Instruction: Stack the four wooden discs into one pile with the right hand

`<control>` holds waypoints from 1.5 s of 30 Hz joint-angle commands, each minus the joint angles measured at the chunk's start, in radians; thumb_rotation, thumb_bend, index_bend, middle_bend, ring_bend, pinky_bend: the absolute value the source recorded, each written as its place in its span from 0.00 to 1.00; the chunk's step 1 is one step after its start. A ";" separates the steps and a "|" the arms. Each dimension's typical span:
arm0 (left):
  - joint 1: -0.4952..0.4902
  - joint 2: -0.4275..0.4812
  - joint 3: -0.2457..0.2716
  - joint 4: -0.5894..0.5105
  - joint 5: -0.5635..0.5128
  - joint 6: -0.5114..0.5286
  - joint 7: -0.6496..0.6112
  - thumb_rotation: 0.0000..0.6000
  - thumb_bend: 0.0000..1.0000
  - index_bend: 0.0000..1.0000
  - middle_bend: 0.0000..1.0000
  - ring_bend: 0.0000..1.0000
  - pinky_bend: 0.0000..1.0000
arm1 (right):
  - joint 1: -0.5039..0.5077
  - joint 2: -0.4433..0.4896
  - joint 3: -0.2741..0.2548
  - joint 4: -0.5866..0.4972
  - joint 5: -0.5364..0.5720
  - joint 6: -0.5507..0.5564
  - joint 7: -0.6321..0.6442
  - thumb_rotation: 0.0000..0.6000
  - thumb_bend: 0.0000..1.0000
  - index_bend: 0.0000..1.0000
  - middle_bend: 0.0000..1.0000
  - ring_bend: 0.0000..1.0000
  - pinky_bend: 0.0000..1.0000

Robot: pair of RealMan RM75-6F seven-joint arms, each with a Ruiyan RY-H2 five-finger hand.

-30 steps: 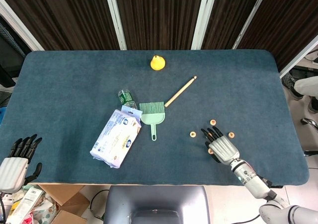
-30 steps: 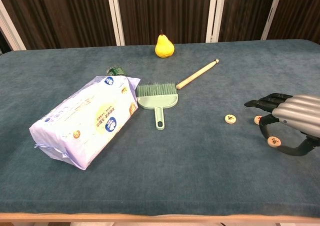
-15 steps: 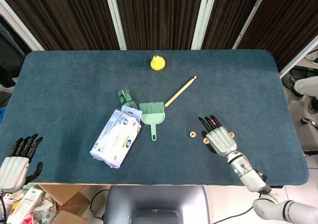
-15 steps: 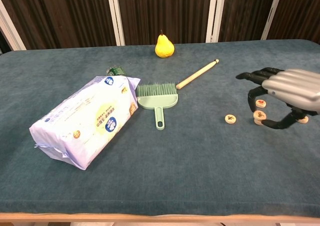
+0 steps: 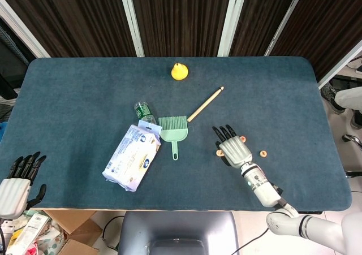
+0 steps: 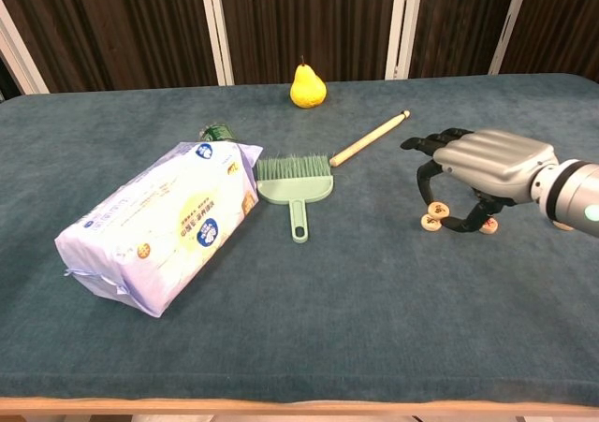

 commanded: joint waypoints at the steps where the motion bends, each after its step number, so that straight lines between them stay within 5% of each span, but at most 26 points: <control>1: 0.000 0.000 0.000 0.001 0.000 0.001 -0.001 1.00 0.50 0.00 0.00 0.00 0.00 | 0.011 -0.013 0.002 0.021 0.019 -0.008 -0.014 1.00 0.47 0.65 0.05 0.00 0.00; 28: -0.001 0.006 -0.001 -0.001 -0.004 -0.006 -0.009 1.00 0.50 0.00 0.00 0.00 0.00 | 0.049 -0.038 -0.020 0.055 0.072 -0.022 -0.021 1.00 0.47 0.60 0.06 0.00 0.00; 38: 0.001 0.004 0.000 -0.001 0.001 0.001 -0.010 1.00 0.50 0.00 0.00 0.00 0.00 | 0.046 -0.017 -0.031 0.009 0.099 -0.012 -0.051 1.00 0.47 0.49 0.05 0.00 0.00; 45: 0.005 0.008 0.004 -0.002 0.007 0.007 -0.013 1.00 0.50 0.00 0.00 0.00 0.00 | -0.013 0.068 -0.065 -0.093 0.037 0.104 -0.036 1.00 0.47 0.44 0.03 0.00 0.00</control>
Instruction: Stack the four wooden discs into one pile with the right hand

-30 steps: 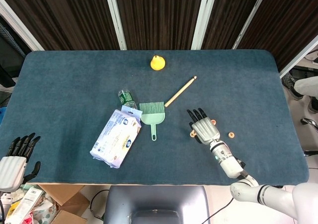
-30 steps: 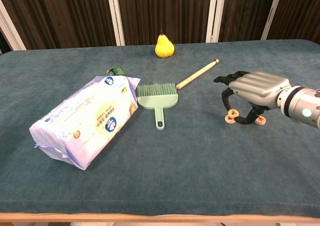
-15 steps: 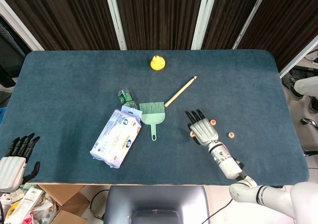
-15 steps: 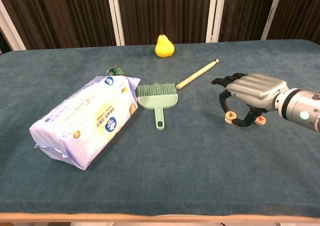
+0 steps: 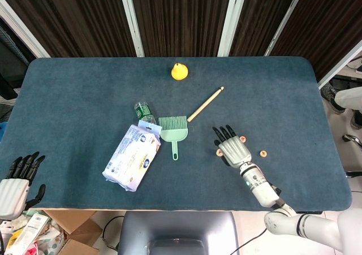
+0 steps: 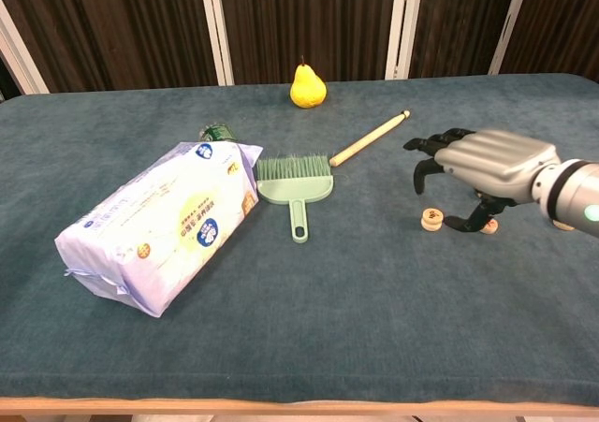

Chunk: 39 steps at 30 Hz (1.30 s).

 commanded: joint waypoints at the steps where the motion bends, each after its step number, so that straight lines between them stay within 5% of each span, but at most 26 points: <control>1: 0.001 0.001 0.001 -0.001 0.001 0.000 0.001 1.00 0.50 0.00 0.00 0.00 0.00 | -0.043 0.055 -0.024 -0.056 -0.042 0.070 0.020 1.00 0.47 0.44 0.03 0.00 0.00; 10: -0.005 -0.005 0.001 -0.002 0.004 -0.008 0.011 1.00 0.50 0.00 0.00 0.00 0.00 | -0.090 0.110 -0.062 -0.054 -0.061 0.098 0.035 1.00 0.47 0.47 0.03 0.00 0.00; 22: -0.008 -0.005 -0.002 0.001 -0.002 -0.013 0.005 1.00 0.50 0.00 0.00 0.00 0.00 | -0.072 0.046 -0.049 0.077 -0.011 0.011 0.065 1.00 0.47 0.52 0.03 0.00 0.00; 39: -0.007 -0.003 -0.001 0.000 -0.004 -0.014 0.002 1.00 0.50 0.00 0.00 0.00 0.00 | -0.052 0.003 -0.040 0.121 -0.015 -0.020 0.083 1.00 0.47 0.57 0.03 0.00 0.00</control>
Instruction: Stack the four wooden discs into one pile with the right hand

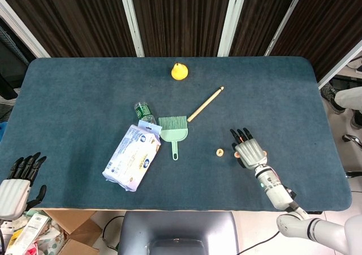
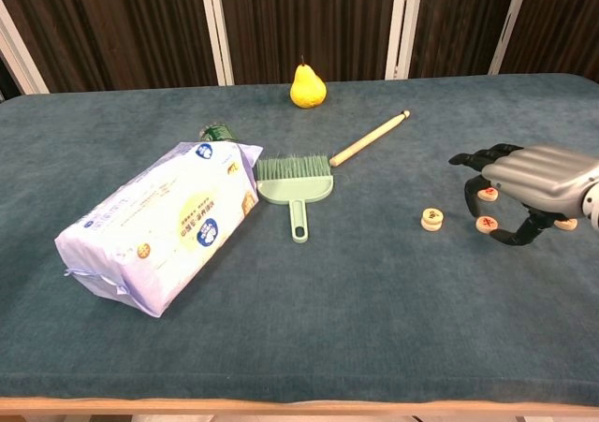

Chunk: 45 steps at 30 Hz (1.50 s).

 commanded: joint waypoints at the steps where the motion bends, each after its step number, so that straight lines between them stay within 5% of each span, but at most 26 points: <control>1: -0.002 -0.001 -0.002 0.001 -0.003 -0.003 -0.002 1.00 0.50 0.00 0.00 0.00 0.00 | 0.000 -0.004 0.001 0.002 0.001 0.002 -0.003 1.00 0.47 0.57 0.03 0.00 0.00; 16: -0.008 -0.005 -0.007 0.007 -0.008 -0.009 -0.003 1.00 0.50 0.00 0.00 0.00 0.00 | -0.012 0.025 0.006 -0.052 -0.028 0.048 0.014 1.00 0.47 0.64 0.04 0.00 0.00; 25: -0.001 -0.001 0.000 -0.001 -0.001 -0.001 0.007 1.00 0.50 0.00 0.00 0.00 0.00 | 0.023 0.031 0.058 -0.134 -0.026 0.053 0.027 1.00 0.47 0.64 0.04 0.00 0.00; 45: 0.002 0.002 0.000 0.002 0.001 0.006 0.001 1.00 0.50 0.00 0.00 0.00 0.00 | 0.077 -0.044 0.073 -0.089 0.081 -0.008 -0.070 1.00 0.47 0.64 0.04 0.00 0.00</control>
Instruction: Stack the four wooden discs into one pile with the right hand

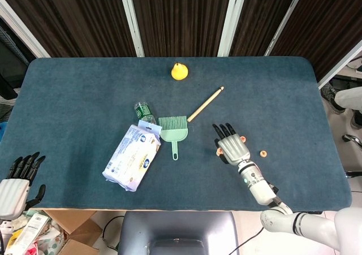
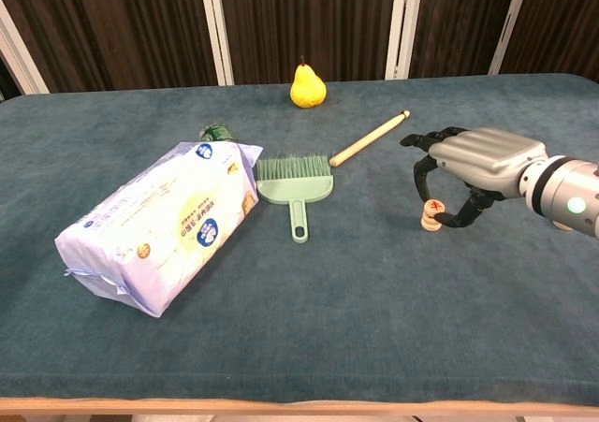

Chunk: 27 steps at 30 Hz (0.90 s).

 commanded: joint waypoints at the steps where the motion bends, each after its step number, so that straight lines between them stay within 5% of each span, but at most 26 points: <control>1: 0.000 0.000 0.000 0.000 0.000 0.000 0.000 1.00 0.50 0.00 0.00 0.00 0.00 | 0.001 0.000 -0.003 0.000 0.002 0.000 -0.002 1.00 0.47 0.64 0.04 0.00 0.00; 16: -0.001 0.000 -0.001 0.000 0.000 -0.002 -0.003 1.00 0.50 0.00 0.00 0.00 0.00 | -0.012 0.031 -0.027 -0.034 -0.014 0.030 0.003 1.00 0.47 0.49 0.05 0.00 0.00; 27: -0.001 0.000 0.000 -0.001 0.001 -0.002 -0.003 1.00 0.50 0.00 0.00 0.00 0.00 | -0.143 0.164 -0.122 -0.096 -0.138 0.193 0.077 1.00 0.47 0.48 0.04 0.00 0.00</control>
